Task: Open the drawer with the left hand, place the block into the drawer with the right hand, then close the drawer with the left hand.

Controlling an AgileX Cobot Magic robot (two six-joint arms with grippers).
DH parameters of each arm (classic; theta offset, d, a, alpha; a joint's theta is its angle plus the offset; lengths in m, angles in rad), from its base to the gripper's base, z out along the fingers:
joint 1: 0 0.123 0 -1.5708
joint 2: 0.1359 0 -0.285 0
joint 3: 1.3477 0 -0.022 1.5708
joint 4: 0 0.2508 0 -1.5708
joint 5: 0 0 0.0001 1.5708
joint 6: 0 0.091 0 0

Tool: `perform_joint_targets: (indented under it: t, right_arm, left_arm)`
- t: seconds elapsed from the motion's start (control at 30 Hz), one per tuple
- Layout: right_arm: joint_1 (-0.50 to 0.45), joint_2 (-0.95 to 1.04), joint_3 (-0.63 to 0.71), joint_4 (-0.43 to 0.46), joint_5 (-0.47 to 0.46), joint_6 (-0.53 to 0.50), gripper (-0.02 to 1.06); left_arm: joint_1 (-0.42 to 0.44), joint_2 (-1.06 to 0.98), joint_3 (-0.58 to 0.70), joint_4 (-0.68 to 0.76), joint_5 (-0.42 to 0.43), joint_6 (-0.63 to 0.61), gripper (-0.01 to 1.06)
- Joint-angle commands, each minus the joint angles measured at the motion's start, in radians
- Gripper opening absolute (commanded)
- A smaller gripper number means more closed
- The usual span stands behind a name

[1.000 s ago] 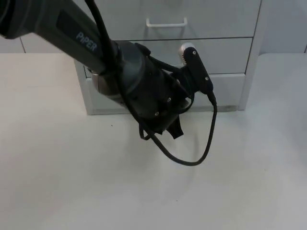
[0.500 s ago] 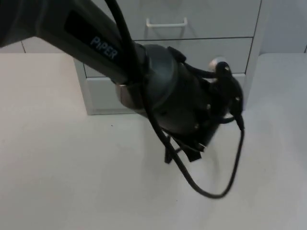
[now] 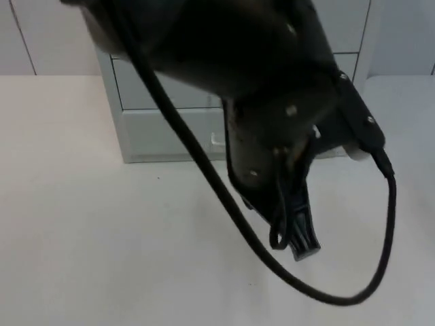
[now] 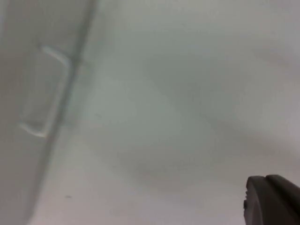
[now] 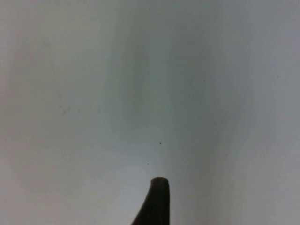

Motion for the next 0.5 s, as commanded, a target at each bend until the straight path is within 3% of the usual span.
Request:
perform_joint_targets:
  t: [0.0,0.13,0.4,0.47]
  right_arm:
    - [-0.007,-0.009,0.003,0.004,-0.003,-0.009,0.75]
    - [-0.007,-0.009,0.003,0.004,-0.003,-0.009,0.75]
    - [-0.007,-0.009,0.003,0.004,-0.005,-0.009,0.75]
    - [-0.007,-0.009,0.003,0.004,-0.005,-0.009,0.75]
  left_arm:
    - [0.034,-0.026,0.006,-0.151,0.001,0.126,0.0]
    - [0.142,-0.069,0.006,-0.415,0.01,0.322,0.0]
    - [0.276,-0.177,0.098,-0.456,0.002,0.33,0.0]
    - [0.325,-0.235,0.159,-0.484,-0.032,0.327,0.0]
